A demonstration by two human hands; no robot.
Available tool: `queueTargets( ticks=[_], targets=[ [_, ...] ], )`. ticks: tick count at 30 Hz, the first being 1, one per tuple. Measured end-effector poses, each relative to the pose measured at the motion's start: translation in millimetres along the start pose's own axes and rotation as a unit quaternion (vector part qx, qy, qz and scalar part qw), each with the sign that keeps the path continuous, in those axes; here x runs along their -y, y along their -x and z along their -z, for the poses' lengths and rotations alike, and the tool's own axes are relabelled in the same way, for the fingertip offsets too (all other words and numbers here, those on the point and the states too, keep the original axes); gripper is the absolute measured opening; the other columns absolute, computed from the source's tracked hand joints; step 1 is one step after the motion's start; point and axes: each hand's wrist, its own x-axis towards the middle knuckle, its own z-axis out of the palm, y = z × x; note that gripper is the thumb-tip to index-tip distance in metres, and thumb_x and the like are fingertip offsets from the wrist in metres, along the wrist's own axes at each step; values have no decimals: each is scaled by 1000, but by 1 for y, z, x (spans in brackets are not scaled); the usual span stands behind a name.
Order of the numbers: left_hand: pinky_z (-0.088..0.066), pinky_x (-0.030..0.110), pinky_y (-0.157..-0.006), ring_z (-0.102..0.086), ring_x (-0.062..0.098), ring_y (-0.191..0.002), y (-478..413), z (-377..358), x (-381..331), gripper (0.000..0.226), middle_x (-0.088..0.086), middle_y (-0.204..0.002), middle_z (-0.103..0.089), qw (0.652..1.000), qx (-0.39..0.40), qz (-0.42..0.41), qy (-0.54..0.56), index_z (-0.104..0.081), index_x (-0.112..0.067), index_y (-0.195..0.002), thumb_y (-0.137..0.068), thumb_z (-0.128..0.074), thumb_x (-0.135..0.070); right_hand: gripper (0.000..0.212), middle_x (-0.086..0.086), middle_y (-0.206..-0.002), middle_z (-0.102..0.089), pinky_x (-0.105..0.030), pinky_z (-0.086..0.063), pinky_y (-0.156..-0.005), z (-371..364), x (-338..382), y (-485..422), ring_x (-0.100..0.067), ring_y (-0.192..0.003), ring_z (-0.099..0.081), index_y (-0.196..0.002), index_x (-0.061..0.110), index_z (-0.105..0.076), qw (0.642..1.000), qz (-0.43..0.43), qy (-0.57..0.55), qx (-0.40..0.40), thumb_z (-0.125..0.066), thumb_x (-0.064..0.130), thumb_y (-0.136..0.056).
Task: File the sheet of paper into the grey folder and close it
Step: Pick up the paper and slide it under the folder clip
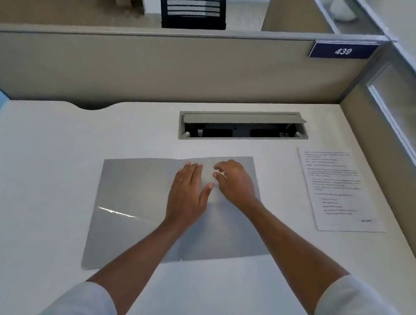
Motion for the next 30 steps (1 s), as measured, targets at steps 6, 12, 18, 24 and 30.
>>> queueTargets(
  ticks=[6, 12, 18, 24, 30],
  targets=[
    [-32, 46, -132, -36, 31, -162, -30, -31, -67, 74, 12, -170, -46, 998, 21, -56, 29, -43, -9, -162, -108, -49, -59, 25, -9, -125, -76, -46, -60, -94, 64, -68, 25, -28, -111, -70, -126, 11, -76, 995, -69, 28, -61, -69, 21, -104],
    [-35, 43, -129, -32, 28, -164, -52, -72, -147, 78, 8, -170, -44, 991, 50, -124, 29, -39, -13, -163, -106, -45, -66, 22, -8, -123, -76, -43, -61, -89, 127, -150, 58, -28, -111, -70, -124, 14, -77, 980, -150, 43, -125, -69, 19, -104],
    [-35, 42, -130, -23, 29, -168, -65, -116, -217, 80, 9, -175, -37, 978, 95, -185, 25, -35, -11, -165, -107, -44, -65, 20, -11, -120, -76, -31, -51, -78, 172, -220, 87, -31, -106, -72, -120, 11, -78, 964, -199, 57, -166, -72, 17, -102],
    [-30, 44, -133, -18, 30, -169, -70, -158, -262, 86, 13, -179, -26, 965, 127, -231, 6, -29, -7, -169, -106, -43, -66, 25, -12, -128, -73, -48, -59, -93, 194, -274, 109, -36, -119, -67, -126, 11, -75, 954, -247, 60, -157, -70, 20, -103],
    [-15, 46, -139, 1, 25, -171, -69, -199, -272, 92, 10, -184, 1, 945, 205, -251, -51, -5, -10, -174, -108, -35, -67, 40, -16, -141, -64, -46, -53, -103, 188, -314, 122, -38, -131, -58, -138, 11, -68, 934, -320, 111, -112, -69, 30, -102]
  ],
)
